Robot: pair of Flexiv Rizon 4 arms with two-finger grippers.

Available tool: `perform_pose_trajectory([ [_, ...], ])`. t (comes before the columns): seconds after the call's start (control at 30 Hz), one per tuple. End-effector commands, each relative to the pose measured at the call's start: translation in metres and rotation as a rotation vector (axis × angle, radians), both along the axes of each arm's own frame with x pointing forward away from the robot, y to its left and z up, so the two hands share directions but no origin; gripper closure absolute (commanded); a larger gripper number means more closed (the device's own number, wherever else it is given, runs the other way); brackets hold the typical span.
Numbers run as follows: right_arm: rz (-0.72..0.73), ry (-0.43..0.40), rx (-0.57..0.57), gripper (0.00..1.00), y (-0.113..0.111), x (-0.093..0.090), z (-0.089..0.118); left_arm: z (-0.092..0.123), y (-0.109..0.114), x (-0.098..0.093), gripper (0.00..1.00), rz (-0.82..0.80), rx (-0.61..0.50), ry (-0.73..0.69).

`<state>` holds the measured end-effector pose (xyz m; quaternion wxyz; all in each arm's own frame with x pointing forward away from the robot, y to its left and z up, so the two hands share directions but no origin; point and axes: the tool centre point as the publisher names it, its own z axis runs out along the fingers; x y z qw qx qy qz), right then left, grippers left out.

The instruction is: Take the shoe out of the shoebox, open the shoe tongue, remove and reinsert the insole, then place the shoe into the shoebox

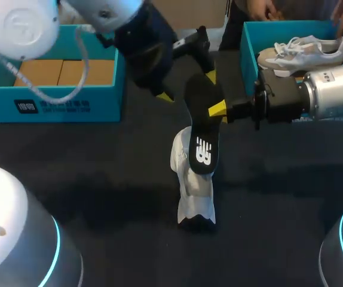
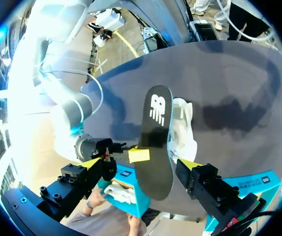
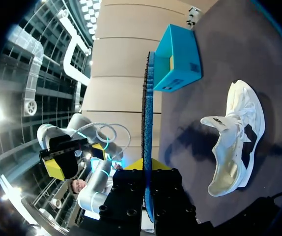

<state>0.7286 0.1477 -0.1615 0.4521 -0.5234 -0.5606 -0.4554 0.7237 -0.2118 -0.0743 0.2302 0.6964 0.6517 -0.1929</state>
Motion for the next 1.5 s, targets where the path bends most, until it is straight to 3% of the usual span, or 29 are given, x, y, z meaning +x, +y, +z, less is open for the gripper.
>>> perform_pose_trajectory([
  [0.03,-0.011,-0.002,-0.006,1.0,-0.003,-0.006,0.005,-0.011,0.018,-0.002,0.0,-0.02,-0.254,0.012],
  [0.23,-0.019,0.0,-0.01,1.0,-0.005,-0.008,0.007,-0.017,0.023,-0.001,0.0,-0.018,-0.296,0.05],
  [0.57,-0.026,-0.001,-0.013,1.0,-0.006,-0.008,0.01,-0.016,0.031,-0.005,0.0,-0.058,-0.462,0.04],
  [1.03,-0.005,0.003,-0.017,1.0,-0.01,-0.008,0.014,-0.018,0.03,-0.002,0.0,-0.025,-0.425,0.069],
  [1.2,0.005,-0.031,0.057,1.0,-0.005,-0.007,0.021,-0.018,0.03,-0.002,0.0,-0.025,-0.425,0.069],
  [1.37,0.011,-0.018,0.041,1.0,-0.003,-0.008,0.025,-0.029,0.028,0.004,0.0,0.003,-0.568,0.089],
  [1.5,0.001,0.002,0.054,1.0,-0.003,-0.009,0.026,-0.037,0.025,0.009,0.0,0.003,-0.615,0.068],
])
